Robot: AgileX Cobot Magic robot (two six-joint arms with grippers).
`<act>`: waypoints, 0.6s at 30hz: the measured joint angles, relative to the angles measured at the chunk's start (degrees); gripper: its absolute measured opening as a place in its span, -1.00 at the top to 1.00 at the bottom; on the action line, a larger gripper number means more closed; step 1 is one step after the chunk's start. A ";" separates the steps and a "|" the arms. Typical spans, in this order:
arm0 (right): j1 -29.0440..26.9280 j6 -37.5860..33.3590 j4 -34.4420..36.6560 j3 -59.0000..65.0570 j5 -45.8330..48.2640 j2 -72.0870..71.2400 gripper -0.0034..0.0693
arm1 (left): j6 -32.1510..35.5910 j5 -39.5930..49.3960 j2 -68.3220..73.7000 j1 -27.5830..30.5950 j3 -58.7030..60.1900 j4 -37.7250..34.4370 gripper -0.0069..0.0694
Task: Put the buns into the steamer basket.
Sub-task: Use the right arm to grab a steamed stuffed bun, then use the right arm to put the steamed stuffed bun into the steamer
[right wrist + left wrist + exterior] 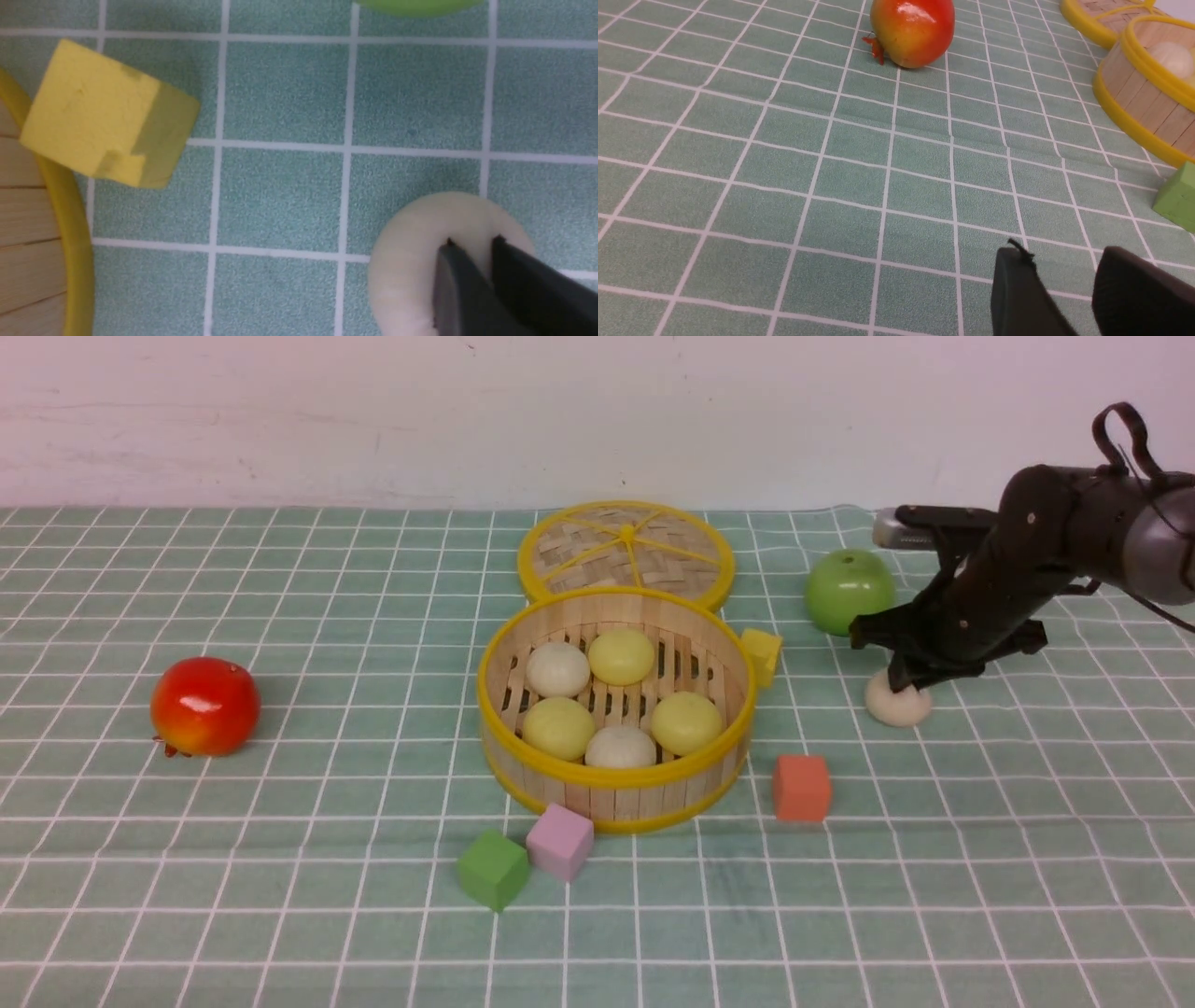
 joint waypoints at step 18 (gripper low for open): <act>10.76 -12.02 12.84 -3.45 1.64 -9.01 0.90 | 0.00 0.00 0.00 0.00 0.00 0.02 0.19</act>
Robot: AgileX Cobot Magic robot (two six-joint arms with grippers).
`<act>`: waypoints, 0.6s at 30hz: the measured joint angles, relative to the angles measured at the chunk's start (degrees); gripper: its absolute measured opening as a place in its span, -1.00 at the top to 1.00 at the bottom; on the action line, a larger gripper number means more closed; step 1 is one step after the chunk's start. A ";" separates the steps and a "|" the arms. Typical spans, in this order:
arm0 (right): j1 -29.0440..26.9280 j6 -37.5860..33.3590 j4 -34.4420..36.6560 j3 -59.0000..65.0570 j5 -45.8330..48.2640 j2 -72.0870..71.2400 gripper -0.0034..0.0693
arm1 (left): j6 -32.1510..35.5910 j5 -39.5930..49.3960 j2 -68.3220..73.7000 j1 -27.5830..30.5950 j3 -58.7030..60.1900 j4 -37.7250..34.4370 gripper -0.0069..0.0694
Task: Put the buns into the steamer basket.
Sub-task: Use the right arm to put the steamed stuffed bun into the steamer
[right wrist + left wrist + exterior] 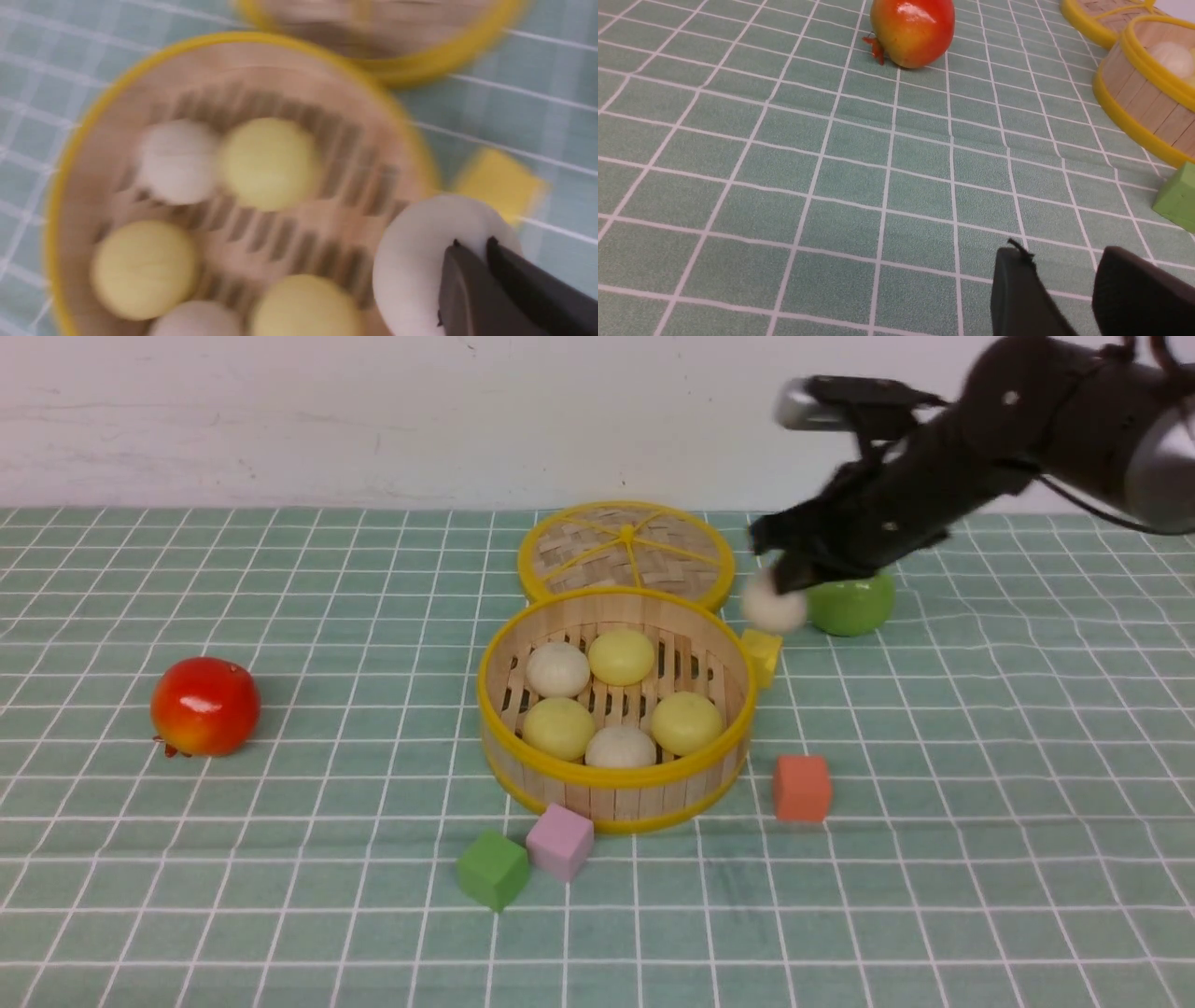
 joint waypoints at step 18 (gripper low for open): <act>3.53 -2.19 0.77 0.05 -8.79 8.81 0.82 | 0.00 0.00 0.00 0.00 0.00 0.00 0.19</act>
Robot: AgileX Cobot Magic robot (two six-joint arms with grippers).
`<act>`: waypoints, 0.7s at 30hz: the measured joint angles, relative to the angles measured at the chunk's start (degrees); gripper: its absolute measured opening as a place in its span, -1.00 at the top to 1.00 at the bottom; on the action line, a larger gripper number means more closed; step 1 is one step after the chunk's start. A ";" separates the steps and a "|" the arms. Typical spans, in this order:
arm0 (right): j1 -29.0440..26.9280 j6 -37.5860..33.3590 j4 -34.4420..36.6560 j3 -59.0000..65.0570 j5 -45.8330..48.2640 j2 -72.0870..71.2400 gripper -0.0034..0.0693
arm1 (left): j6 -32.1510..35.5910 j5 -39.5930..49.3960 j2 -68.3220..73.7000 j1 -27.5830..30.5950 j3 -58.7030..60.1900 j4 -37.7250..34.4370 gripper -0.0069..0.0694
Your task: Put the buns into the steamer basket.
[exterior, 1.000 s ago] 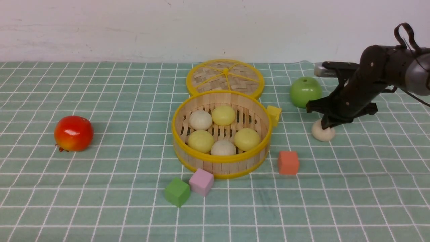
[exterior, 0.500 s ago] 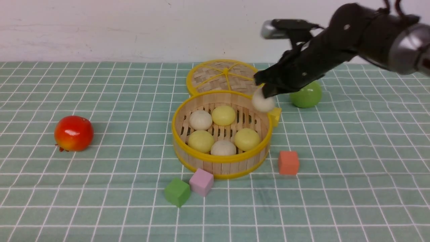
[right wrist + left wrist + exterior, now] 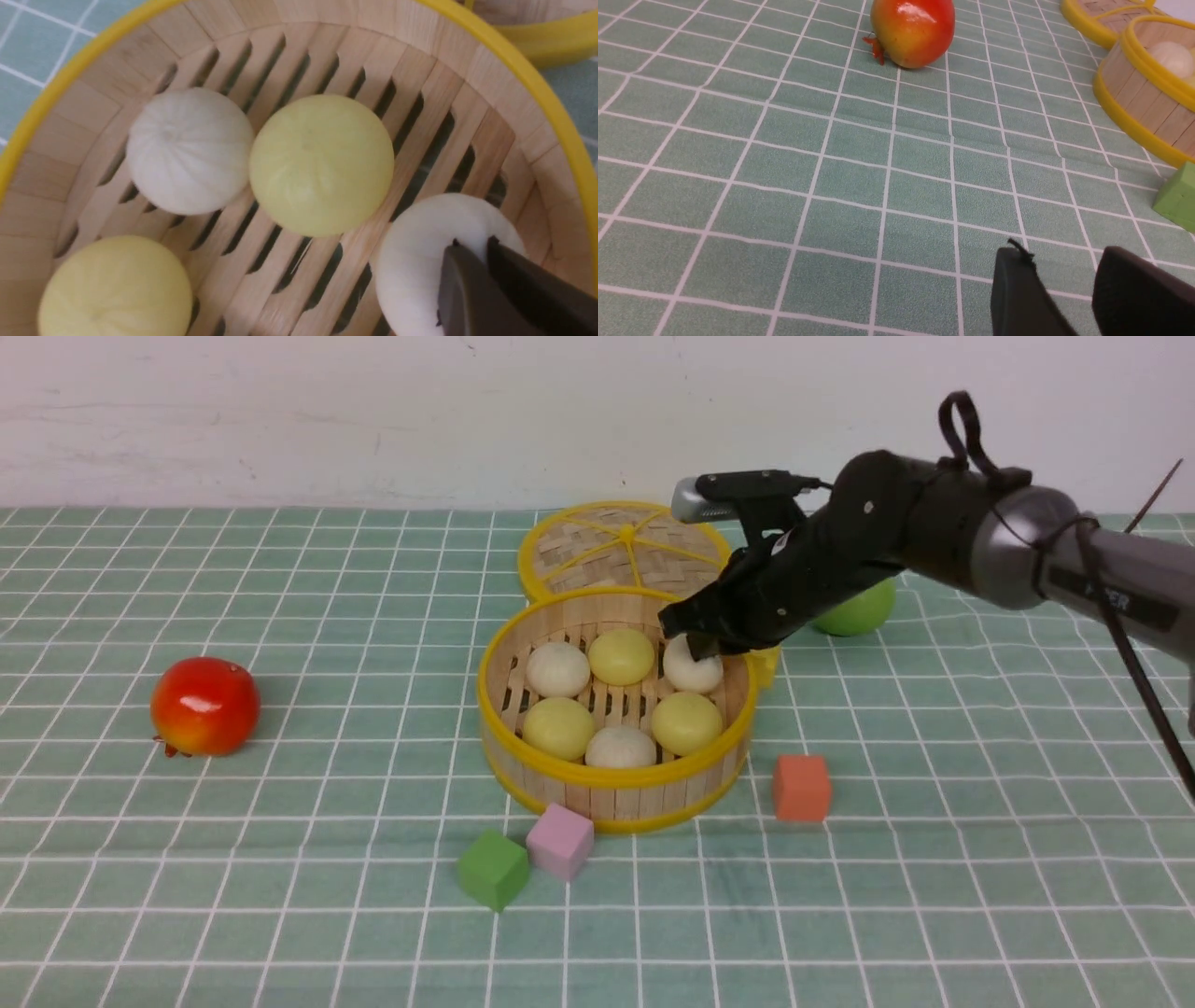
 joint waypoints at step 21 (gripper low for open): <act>0.00 6.19 -11.04 0.00 16.56 -23.20 -0.15 | 0.00 0.00 0.00 0.00 0.00 0.00 0.19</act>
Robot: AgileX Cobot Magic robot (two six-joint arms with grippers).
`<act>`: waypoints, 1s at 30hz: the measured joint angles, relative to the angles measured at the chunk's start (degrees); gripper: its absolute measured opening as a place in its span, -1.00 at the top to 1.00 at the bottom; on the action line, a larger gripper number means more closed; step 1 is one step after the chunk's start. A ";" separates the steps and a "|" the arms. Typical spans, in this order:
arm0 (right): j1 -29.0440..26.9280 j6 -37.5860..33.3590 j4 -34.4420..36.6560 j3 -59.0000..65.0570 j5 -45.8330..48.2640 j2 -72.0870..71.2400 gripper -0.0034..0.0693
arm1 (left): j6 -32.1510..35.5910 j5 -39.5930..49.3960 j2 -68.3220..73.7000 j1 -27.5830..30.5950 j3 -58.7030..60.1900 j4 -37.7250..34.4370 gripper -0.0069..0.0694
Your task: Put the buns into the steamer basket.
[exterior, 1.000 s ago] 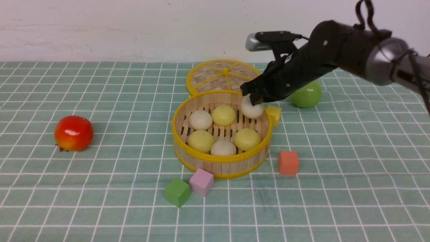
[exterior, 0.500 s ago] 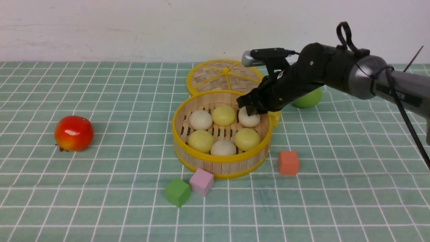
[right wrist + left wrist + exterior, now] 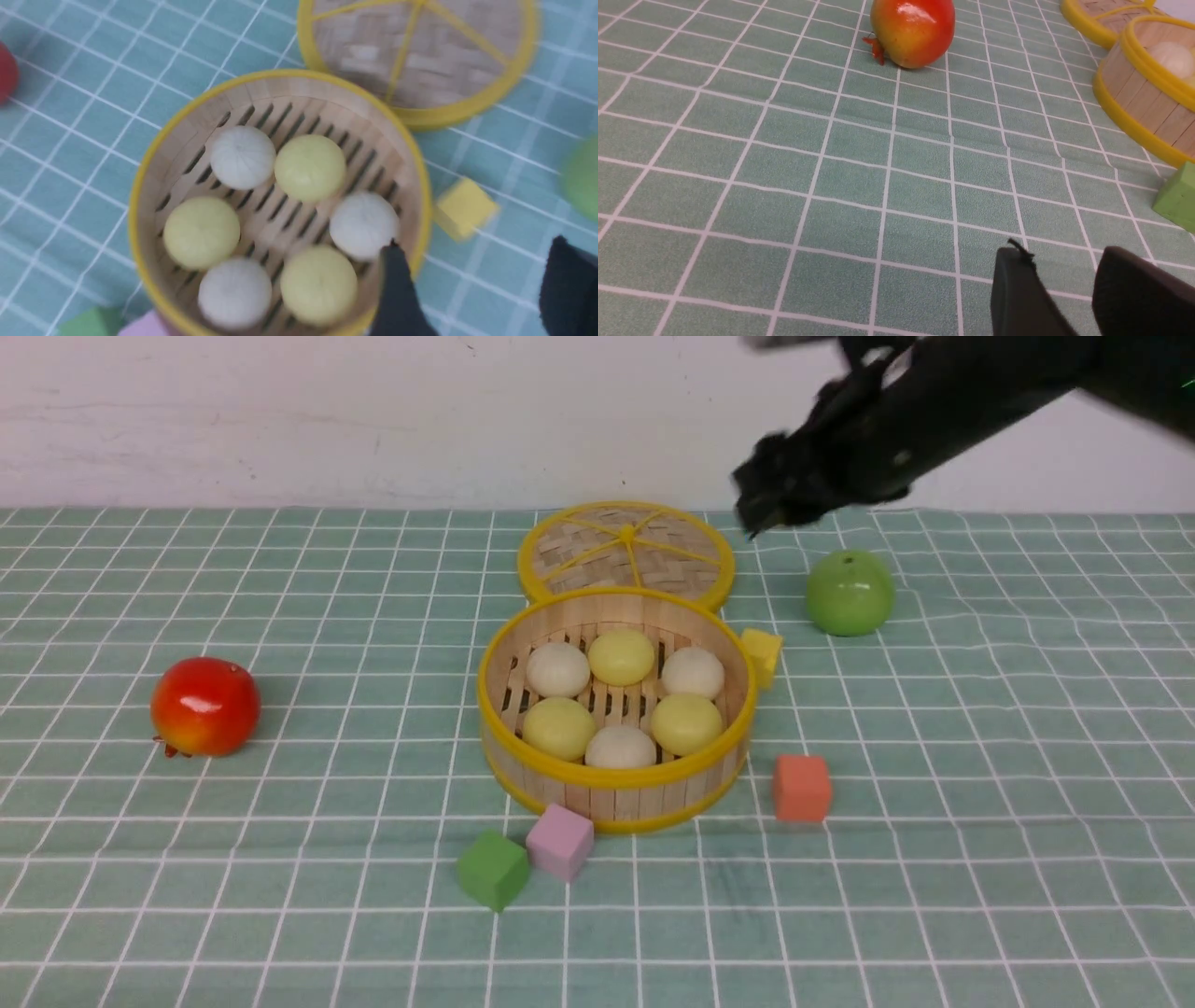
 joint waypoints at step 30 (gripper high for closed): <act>0.00 11.25 -2.29 2.16 20.88 -18.54 0.96 | 0.00 0.00 0.00 0.00 0.00 0.00 0.19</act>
